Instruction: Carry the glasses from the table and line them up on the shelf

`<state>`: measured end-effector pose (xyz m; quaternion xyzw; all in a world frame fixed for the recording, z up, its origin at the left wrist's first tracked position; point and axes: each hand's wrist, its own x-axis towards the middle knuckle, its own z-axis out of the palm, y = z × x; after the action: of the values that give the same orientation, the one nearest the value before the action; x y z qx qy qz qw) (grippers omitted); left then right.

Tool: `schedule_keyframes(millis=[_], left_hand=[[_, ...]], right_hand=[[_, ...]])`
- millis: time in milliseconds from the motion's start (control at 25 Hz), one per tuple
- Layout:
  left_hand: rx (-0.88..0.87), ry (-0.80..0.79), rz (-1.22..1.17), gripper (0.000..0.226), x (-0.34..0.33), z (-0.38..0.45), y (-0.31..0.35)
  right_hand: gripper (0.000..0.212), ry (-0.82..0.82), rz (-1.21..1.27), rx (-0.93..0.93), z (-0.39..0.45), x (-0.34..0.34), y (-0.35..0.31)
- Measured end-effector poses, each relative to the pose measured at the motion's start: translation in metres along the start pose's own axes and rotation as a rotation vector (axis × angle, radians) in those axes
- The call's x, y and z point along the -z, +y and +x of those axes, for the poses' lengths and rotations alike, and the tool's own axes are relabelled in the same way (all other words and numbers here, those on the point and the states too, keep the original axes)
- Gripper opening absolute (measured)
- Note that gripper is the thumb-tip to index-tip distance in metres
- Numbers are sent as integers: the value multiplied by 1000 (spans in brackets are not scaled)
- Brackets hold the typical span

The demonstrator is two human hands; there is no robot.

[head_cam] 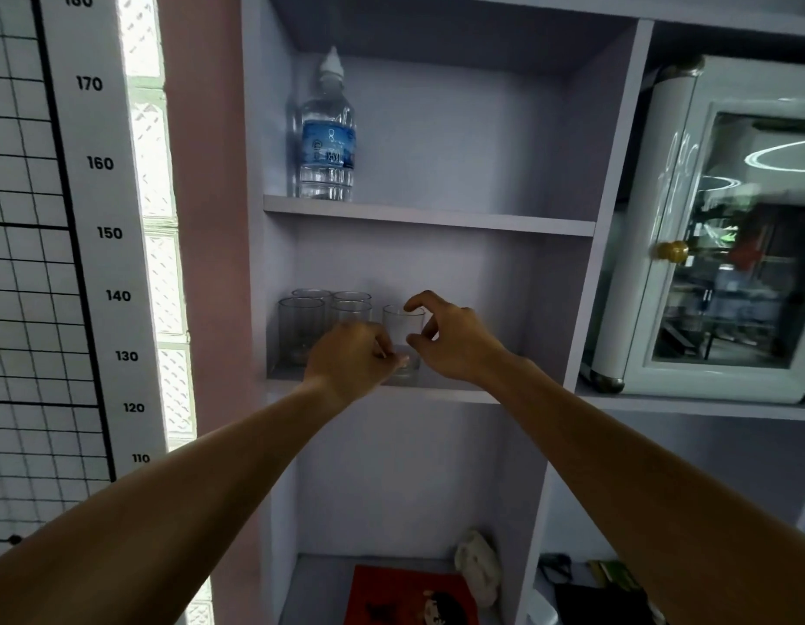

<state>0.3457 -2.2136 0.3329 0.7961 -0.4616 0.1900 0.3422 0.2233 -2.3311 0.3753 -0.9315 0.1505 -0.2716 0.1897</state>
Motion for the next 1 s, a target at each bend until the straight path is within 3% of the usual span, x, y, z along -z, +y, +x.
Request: schedule_keyframes(millis=[80,480,881,1001], left_hand=[[-1,0,19,13,-1,1,5],[-26,-93,75,26,-5,5,11],[-27,-88,40,38,-1,7,4],[-17,-99,32,30,6,2,-7]], right_hand=[[41,-10,24,18,2,-3,1],[28,-33,103,80,11,-6,7],[29,-70,99,99,29,-20,13],[26,-36,114,124,32,-22,8]])
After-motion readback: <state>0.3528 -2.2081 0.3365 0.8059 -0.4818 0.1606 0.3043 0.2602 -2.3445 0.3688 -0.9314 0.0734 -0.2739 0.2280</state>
